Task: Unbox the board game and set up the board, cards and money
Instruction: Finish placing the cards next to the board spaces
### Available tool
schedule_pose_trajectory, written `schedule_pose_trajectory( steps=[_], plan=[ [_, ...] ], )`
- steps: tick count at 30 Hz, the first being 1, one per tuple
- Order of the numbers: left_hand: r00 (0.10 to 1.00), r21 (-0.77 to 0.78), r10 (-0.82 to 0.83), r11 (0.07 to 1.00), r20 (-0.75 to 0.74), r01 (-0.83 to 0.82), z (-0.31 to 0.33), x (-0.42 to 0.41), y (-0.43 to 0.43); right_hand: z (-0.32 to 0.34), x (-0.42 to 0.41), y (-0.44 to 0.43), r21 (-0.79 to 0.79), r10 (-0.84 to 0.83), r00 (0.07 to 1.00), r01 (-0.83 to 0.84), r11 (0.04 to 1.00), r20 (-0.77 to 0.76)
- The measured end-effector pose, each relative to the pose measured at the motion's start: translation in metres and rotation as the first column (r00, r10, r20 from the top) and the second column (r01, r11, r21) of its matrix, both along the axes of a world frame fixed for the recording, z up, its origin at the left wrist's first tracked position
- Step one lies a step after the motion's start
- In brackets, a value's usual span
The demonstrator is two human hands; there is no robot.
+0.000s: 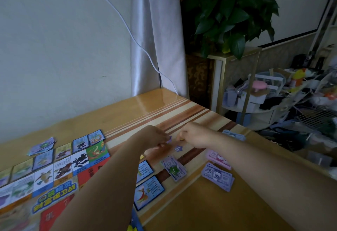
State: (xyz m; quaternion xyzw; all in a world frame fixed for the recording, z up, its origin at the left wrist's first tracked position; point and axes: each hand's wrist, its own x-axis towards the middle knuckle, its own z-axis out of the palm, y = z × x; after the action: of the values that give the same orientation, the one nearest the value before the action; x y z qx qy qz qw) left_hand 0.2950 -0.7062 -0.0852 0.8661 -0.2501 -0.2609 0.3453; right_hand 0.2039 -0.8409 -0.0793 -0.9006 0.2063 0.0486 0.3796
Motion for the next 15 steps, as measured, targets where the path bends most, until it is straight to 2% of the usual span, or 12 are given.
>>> schedule_pose_trajectory(
  steps=[3, 8, 15],
  plan=[
    [0.996, -0.049, 0.059, 0.997, -0.064, -0.062, -0.003, 0.000, 0.001, -0.006, 0.000, 0.005, -0.188, 0.129, 0.991, -0.131, 0.973, -0.025],
    [0.996, -0.065, 0.077, 0.995, -0.047, -0.080, -0.005, 0.000, 0.001, -0.014, -0.008, 0.002, -0.430, 0.268, 0.962, -0.262, 0.864, -0.049],
    [0.997, -0.062, 0.076, 0.995, -0.031, -0.078, -0.008, 0.002, 0.000, -0.018, -0.013, 0.004, -0.661, 0.330, 0.941, -0.296, 0.690, -0.077]
  ],
)
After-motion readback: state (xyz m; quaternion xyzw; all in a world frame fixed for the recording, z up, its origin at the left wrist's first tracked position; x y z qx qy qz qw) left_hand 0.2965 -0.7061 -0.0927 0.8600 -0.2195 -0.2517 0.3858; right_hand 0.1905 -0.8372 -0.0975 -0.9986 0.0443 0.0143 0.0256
